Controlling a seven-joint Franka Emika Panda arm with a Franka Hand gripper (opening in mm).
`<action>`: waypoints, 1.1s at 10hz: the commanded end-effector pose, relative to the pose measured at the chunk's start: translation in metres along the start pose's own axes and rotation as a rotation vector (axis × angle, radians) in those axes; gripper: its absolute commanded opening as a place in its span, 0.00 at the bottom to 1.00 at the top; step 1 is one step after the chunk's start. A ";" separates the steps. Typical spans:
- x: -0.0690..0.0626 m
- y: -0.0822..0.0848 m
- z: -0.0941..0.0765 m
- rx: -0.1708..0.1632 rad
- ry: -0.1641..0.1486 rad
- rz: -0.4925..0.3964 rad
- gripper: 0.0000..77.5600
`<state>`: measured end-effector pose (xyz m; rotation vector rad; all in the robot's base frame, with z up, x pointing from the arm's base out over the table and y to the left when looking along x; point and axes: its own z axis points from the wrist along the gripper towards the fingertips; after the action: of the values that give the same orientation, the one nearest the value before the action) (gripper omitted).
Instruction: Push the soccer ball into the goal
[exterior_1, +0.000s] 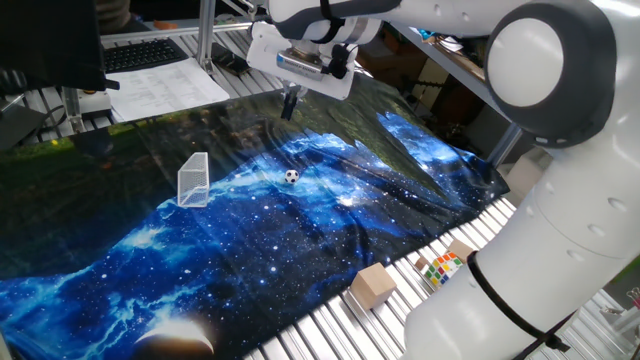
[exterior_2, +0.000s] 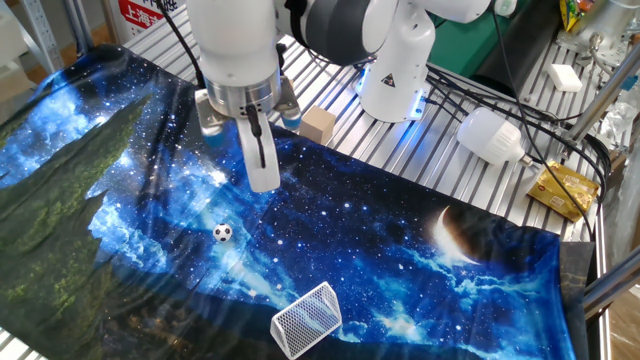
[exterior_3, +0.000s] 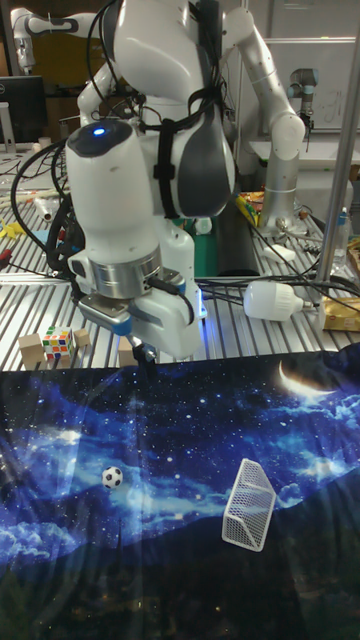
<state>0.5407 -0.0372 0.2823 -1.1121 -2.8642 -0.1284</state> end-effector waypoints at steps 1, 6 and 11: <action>-0.002 0.001 0.000 -0.003 -0.010 0.030 0.00; -0.026 -0.003 0.020 0.039 -0.057 0.117 0.00; -0.045 -0.008 0.034 0.035 -0.058 0.188 0.00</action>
<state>0.5649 -0.0679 0.2436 -1.3818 -2.7809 -0.0383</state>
